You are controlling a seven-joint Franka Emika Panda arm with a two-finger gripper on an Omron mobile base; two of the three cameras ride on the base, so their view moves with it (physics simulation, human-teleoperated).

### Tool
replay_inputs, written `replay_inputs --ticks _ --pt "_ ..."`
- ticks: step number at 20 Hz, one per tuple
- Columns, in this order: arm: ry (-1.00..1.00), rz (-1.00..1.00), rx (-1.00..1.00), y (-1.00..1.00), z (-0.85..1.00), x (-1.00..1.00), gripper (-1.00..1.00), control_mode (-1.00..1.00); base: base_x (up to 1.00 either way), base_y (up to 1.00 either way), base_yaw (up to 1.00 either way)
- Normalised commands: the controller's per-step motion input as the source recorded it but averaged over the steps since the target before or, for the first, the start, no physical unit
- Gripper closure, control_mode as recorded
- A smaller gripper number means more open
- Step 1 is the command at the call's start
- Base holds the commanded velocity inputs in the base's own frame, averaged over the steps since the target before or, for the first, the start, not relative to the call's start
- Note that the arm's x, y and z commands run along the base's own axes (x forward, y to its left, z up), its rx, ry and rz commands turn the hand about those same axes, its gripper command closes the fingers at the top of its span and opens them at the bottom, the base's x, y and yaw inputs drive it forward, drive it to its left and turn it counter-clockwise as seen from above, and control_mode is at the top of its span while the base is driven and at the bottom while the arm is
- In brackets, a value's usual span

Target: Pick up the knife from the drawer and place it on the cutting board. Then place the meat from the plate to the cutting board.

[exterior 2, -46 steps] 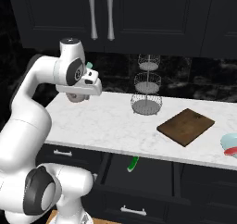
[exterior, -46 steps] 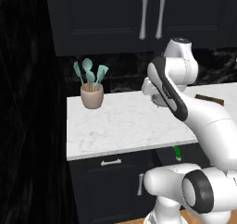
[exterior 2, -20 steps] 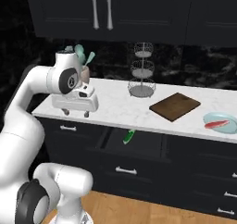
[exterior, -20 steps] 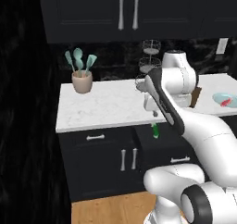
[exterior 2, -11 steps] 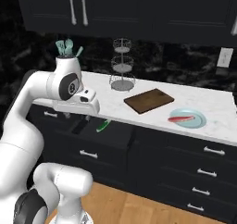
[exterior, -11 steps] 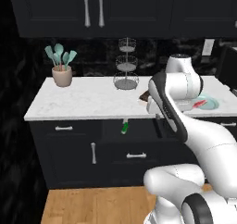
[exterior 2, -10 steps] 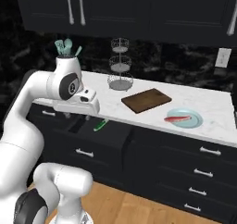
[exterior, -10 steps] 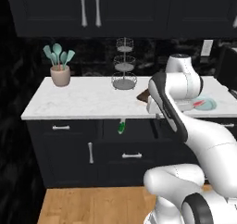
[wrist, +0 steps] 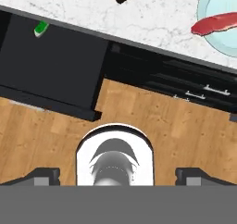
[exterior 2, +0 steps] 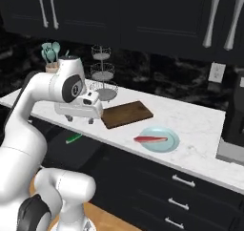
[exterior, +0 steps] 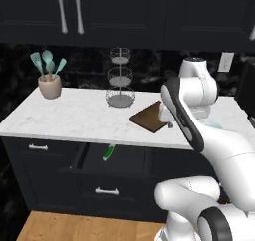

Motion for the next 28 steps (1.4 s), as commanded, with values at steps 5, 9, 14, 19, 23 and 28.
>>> replay_inputs --ticks 5,9,14,19,23,28 --pt "0.0 0.0 0.0 0.0 0.0 0.0 -1.0 1.0 0.32 -0.7 0.38" --pt "0.0 0.0 0.0 0.0 0.0 0.0 -1.0 1.0 0.04 -0.58 0.39" --pt "0.0 0.0 0.0 0.0 0.0 0.0 -1.0 1.0 0.36 -0.51 0.41" --pt "0.02 0.0 0.01 -0.01 -0.01 0.0 -1.0 -1.0 0.11 -0.26 0.1" --pt "0.3 0.0 0.03 0.2 -0.55 0.01 -1.0 -1.0 0.0 0.0 0.0" --pt "0.6 0.0 -0.02 0.82 -1.0 0.05 -1.0 -1.0 0.0 0.0 0.0"
